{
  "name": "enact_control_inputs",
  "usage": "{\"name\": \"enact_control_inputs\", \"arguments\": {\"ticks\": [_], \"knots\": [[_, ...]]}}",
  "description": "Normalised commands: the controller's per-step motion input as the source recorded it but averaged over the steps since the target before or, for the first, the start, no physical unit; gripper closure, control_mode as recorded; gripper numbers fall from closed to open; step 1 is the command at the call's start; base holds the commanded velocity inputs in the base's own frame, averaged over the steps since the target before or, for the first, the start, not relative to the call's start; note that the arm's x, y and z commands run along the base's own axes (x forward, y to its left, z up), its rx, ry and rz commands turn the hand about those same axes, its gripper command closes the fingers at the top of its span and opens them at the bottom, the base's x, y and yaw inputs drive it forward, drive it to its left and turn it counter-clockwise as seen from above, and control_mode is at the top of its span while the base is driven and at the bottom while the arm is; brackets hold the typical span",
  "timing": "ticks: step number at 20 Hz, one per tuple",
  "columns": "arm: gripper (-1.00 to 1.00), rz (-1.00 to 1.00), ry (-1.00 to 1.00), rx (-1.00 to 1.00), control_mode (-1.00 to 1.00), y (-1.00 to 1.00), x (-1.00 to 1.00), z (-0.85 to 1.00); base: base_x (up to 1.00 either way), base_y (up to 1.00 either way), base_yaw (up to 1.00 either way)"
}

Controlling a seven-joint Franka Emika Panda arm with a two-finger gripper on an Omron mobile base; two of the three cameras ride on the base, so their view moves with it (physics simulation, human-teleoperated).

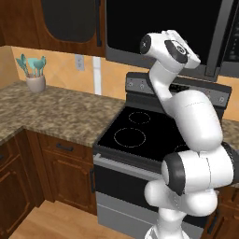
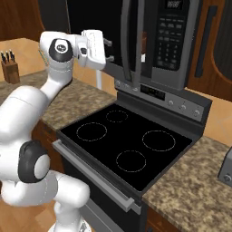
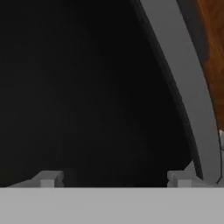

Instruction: Pick the garlic from the sink and place it in the bowl. Then pick the bowl and place it in the microwave. Then close the microwave door and press the start button.

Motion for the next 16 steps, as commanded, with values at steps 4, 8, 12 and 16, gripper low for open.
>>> {"name": "enact_control_inputs", "arguments": {"ticks": [4,8,12,16], "knots": [[-1.00,0.03,-0.27,0.02,-1.00,-0.17,0.78,-0.20,0.00,0.00,0.00],[-1.00,0.01,-0.17,0.07,-1.00,-0.32,0.52,0.00,0.00,0.00,0.00],[-1.00,0.01,-0.14,0.06,-1.00,-0.65,0.69,-0.03,0.00,0.00,0.00],[-1.00,0.05,0.07,0.01,-1.00,-0.65,1.00,-0.34,0.00,0.00,0.00]]}}
